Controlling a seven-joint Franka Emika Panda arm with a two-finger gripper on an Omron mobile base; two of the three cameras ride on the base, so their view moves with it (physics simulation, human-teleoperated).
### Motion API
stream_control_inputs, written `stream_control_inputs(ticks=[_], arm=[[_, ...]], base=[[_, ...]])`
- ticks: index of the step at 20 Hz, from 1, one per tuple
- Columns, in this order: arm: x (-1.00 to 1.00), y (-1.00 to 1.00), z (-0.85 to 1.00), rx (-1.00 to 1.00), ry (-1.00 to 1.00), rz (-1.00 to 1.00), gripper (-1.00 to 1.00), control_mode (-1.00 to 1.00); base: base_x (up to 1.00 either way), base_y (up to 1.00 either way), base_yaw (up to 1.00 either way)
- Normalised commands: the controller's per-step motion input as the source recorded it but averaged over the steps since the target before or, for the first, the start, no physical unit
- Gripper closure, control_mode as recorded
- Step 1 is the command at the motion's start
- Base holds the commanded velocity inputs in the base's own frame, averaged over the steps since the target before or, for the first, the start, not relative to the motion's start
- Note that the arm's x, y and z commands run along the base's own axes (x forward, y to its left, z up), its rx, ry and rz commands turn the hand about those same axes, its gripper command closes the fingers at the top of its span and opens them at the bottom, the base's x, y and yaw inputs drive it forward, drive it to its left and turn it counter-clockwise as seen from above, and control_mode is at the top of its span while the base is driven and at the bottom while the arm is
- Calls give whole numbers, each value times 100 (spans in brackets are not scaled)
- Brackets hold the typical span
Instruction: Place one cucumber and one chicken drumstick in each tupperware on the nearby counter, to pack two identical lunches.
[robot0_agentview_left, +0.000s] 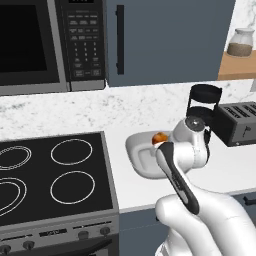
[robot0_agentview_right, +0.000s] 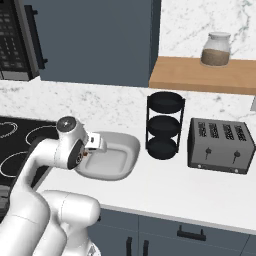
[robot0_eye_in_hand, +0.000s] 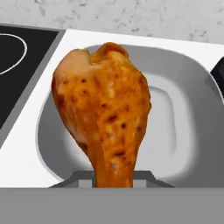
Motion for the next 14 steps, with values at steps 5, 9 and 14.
stream_control_inputs(ticks=[5, 9, 14], arm=[[99, 11, -24, 0, 18, 0, 100, -100], [81, 17, -20, 1, 18, 0, 100, -100], [37, 20, -27, 10, 5, -7, 100, -100]], base=[[0, 0, 0], [0, 0, 0], [0, 0, 0]])
